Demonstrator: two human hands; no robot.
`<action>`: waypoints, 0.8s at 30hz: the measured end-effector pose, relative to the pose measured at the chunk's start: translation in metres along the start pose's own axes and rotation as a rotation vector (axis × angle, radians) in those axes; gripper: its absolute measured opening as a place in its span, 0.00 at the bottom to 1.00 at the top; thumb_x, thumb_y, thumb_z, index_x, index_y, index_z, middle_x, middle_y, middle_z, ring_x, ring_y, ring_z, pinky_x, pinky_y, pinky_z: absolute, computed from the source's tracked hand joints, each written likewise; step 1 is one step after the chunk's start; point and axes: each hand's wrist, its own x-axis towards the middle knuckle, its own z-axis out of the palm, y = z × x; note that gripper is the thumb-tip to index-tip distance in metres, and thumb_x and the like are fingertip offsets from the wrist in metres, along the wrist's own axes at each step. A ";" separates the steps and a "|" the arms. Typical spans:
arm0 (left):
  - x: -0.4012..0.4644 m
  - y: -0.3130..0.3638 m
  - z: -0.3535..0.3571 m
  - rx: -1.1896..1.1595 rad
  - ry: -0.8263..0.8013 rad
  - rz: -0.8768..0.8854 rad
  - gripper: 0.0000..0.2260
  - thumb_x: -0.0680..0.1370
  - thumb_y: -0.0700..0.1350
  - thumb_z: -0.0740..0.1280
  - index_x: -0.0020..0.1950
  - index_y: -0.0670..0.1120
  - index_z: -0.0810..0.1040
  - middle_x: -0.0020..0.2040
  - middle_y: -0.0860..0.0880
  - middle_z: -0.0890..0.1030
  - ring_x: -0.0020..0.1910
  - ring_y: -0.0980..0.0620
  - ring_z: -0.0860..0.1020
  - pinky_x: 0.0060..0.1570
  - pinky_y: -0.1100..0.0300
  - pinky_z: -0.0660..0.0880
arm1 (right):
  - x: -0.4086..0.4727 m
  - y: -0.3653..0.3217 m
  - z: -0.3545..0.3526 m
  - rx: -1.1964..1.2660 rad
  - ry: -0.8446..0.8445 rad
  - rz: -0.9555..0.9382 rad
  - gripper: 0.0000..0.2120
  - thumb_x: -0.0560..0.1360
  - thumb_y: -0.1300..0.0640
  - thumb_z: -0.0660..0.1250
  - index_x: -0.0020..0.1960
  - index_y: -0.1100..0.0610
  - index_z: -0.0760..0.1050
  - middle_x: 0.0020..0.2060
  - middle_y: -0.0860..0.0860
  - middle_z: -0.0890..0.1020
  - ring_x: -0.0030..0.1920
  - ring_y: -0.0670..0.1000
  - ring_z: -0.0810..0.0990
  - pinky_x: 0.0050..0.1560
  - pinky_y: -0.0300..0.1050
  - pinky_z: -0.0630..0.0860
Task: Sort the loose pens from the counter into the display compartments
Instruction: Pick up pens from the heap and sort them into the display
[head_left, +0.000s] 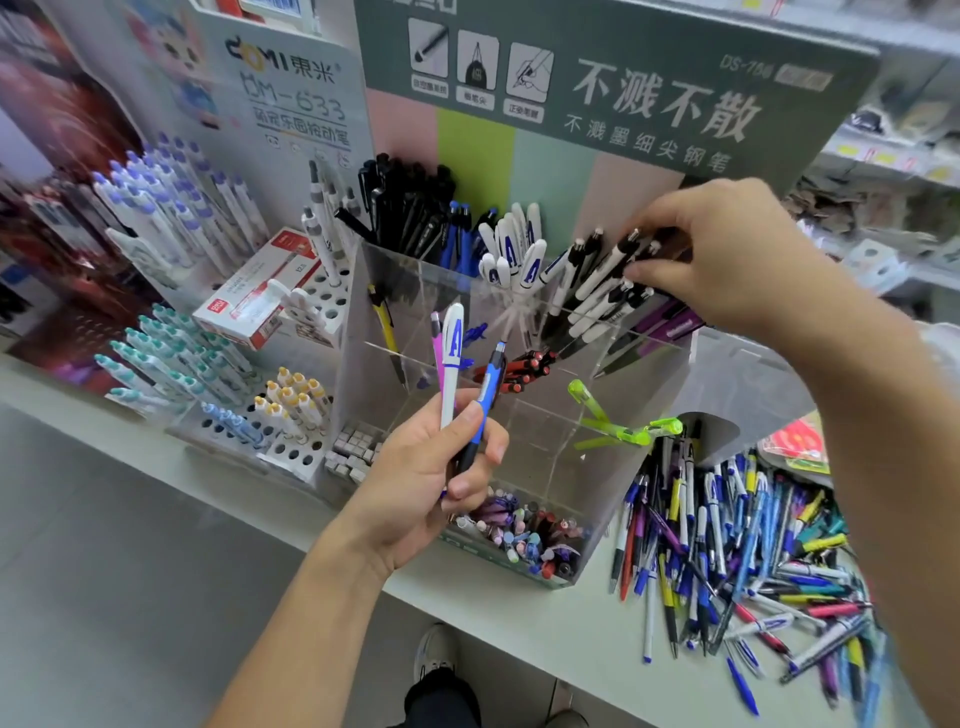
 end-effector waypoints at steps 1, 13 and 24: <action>-0.001 0.001 -0.001 -0.015 0.011 0.011 0.11 0.80 0.45 0.61 0.60 0.42 0.68 0.35 0.47 0.74 0.22 0.58 0.62 0.20 0.68 0.61 | -0.005 -0.002 -0.001 -0.027 0.072 -0.007 0.17 0.73 0.57 0.77 0.60 0.57 0.81 0.50 0.57 0.83 0.49 0.58 0.81 0.57 0.53 0.78; -0.003 0.002 -0.010 0.075 -0.001 0.035 0.11 0.79 0.47 0.62 0.56 0.41 0.71 0.36 0.46 0.76 0.24 0.56 0.63 0.23 0.65 0.61 | -0.056 -0.069 0.091 1.173 -0.313 0.273 0.07 0.78 0.58 0.70 0.49 0.63 0.82 0.29 0.47 0.80 0.27 0.44 0.72 0.27 0.36 0.68; -0.002 0.010 -0.051 -0.015 0.258 0.006 0.16 0.85 0.49 0.57 0.64 0.41 0.77 0.33 0.51 0.62 0.25 0.58 0.57 0.21 0.67 0.56 | -0.029 -0.075 0.088 0.731 0.297 0.041 0.04 0.78 0.61 0.70 0.50 0.55 0.83 0.38 0.47 0.85 0.38 0.47 0.85 0.44 0.47 0.83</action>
